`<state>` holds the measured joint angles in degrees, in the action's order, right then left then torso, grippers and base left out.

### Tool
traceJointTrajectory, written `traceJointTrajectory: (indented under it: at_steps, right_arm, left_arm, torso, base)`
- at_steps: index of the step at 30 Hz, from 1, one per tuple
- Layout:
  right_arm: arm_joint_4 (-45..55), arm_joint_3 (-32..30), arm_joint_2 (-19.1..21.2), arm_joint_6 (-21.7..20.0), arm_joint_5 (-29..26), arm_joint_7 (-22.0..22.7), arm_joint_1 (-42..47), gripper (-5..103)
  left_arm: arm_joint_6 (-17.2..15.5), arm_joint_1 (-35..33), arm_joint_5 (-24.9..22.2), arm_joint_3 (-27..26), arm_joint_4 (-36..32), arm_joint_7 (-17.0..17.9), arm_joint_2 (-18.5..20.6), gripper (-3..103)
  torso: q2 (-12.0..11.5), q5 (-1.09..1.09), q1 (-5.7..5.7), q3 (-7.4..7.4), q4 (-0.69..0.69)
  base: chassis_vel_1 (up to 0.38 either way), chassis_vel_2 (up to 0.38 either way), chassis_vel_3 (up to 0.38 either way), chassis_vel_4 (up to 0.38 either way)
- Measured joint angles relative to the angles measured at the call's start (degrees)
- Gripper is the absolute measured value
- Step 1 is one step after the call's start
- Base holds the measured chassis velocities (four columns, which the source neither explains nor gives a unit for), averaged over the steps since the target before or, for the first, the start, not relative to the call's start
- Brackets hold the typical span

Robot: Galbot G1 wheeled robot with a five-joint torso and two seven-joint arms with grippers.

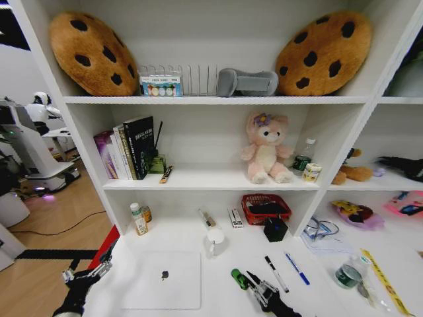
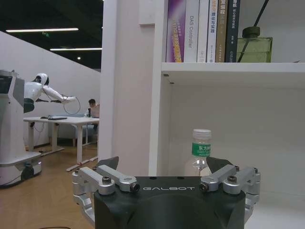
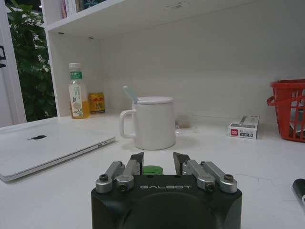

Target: Organize the objects on the table.

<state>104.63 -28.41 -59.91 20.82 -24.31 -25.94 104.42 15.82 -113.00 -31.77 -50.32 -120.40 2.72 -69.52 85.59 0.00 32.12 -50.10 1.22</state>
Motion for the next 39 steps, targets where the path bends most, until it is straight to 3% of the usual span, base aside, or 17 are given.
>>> traceJointTrajectory:
  at_steps: [6,9,12,15,17,18,23,25,27,39]
  right_arm:
    - [-1.8,2.7,0.4,-1.5,1.0,2.0,-1.8,62]
    - [-1.9,3.4,0.6,-2.1,1.2,2.7,-2.1,68]
    - [-1.7,4.5,1.4,-3.7,1.3,3.9,-2.7,86]
    - [-1.6,4.6,1.7,-3.9,1.3,4.0,-2.8,86]
    - [-1.5,4.6,2.0,-4.0,1.4,4.2,-2.7,74]
    - [-1.5,4.6,2.0,-4.0,1.4,4.2,-2.7,74]
    - [-1.1,4.4,1.9,-4.0,1.6,4.2,-2.3,52]
    - [-1.0,4.3,1.8,-4.0,1.7,4.2,-2.3,52]
    - [-0.8,4.2,1.4,-3.9,1.9,4.3,-2.1,36]
    - [3.2,1.8,1.0,-3.1,1.4,5.0,0.5,35]
  left_arm:
    - [0.7,-0.4,1.2,0.0,0.1,-0.3,-0.8,100]
    - [0.8,-0.4,1.8,0.3,0.2,-0.3,-1.2,100]
    - [1.1,-0.7,1.7,0.3,0.1,-0.4,-1.6,100]
    - [1.2,-0.8,1.5,0.1,0.1,-0.4,-1.5,100]
    - [1.2,-0.9,0.4,-0.5,-0.3,-0.3,-1.1,100]
    - [1.2,-0.9,0.4,-0.5,-0.3,-0.3,-1.1,100]
    - [1.3,-1.0,0.1,-0.6,-0.3,-0.3,-1.0,100]
    - [1.3,-1.0,0.1,-0.6,-0.3,-0.3,-1.0,100]
    - [1.3,-1.0,0.3,-0.3,-0.4,-0.3,-1.3,100]
    - [1.6,-0.5,0.2,-0.3,0.1,0.5,-1.2,100]
  torso:
    - [0.0,0.01,0.00,0.00,0.01]
    - [0.0,-0.01,0.00,0.00,0.00]
    - [0.0,0.00,0.00,0.00,0.00]
    - [0.0,0.00,0.00,0.00,0.00]
    - [0.0,0.00,0.00,0.00,0.01]
    - [0.0,0.00,0.00,0.00,0.01]
    - [0.0,0.00,0.00,0.00,0.01]
    - [0.0,0.00,0.00,0.00,0.01]
    - [0.0,0.00,-0.01,0.00,0.00]
    - [0.0,0.00,-0.01,0.00,0.02]
  base:
    - [0.000,0.000,0.000,0.000]
    - [0.000,0.000,0.000,0.000]
    - [0.000,0.000,0.000,0.000]
    - [0.000,0.000,0.000,0.000]
    - [0.000,0.000,0.000,0.000]
    - [0.000,0.000,0.000,0.000]
    - [0.000,0.000,0.000,0.000]
    - [0.000,0.000,0.000,0.000]
    - [0.000,0.000,0.000,0.000]
    - [0.000,0.000,0.000,0.000]
